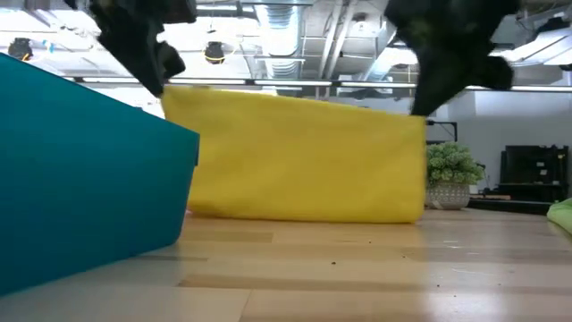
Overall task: Fold microfiber towels
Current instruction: Fold the yellow microfiber towel
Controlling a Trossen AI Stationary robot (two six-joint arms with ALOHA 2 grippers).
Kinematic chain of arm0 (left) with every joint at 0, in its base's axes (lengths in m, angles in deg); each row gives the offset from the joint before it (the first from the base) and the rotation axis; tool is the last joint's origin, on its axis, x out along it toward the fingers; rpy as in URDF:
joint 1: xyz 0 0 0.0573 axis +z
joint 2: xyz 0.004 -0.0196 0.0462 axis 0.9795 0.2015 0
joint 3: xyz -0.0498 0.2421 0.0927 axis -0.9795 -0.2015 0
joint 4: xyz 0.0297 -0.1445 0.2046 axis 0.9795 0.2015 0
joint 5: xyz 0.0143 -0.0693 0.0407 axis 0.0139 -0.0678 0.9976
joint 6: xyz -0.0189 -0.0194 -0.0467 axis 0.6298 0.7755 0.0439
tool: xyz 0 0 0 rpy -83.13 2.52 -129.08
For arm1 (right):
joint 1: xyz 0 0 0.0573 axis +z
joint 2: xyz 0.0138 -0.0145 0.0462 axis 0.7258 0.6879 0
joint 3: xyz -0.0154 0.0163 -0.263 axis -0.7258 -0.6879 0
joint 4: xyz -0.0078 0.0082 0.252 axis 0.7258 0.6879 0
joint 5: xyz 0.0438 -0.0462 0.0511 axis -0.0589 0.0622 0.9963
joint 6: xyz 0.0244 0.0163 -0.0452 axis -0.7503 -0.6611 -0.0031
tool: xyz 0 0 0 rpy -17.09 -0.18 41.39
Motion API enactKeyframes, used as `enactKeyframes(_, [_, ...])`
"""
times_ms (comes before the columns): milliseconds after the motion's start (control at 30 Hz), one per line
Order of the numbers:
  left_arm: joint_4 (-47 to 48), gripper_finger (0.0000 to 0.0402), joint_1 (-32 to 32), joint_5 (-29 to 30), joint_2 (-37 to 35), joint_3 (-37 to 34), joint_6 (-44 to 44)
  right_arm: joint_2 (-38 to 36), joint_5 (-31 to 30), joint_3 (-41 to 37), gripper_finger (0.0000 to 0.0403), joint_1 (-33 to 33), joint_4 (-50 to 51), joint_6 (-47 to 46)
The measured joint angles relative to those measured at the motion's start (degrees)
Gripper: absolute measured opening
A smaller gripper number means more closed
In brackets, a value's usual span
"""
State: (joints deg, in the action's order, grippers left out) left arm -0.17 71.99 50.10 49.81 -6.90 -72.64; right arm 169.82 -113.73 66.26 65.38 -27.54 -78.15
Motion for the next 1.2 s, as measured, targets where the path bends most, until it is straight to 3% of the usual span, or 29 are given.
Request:
enactKeyframes(200, [-0.3,0.0000,7.9,2.5,0.1,-2.8,-7.1,1.0,0.0,-0.2,0.0000,-7.0,-2.0,12.3])
enactKeyframes(367, [-6.0,0.0000,13.6,2.5,0.2,-7.3,-9.9,1.8,0.4,-0.2,0.0000,-13.1,-3.3,21.9])
enactKeyframes(567, [-10.9,0.0000,18.5,2.8,0.2,-7.8,-13.8,1.4,2.6,-1.2,0.0000,-19.8,-5.5,31.4])
enactKeyframes(933, [-14.2,0.0000,24.0,-0.2,4.8,-7.8,-17.3,1.7,10.7,-6.7,0.0000,-28.3,-16.6,41.7])
enactKeyframes(1200, [-17.6,0.0000,26.1,-0.6,10.0,-7.7,-18.8,1.7,11.4,-8.6,0.0001,-31.9,-18.4,43.9])
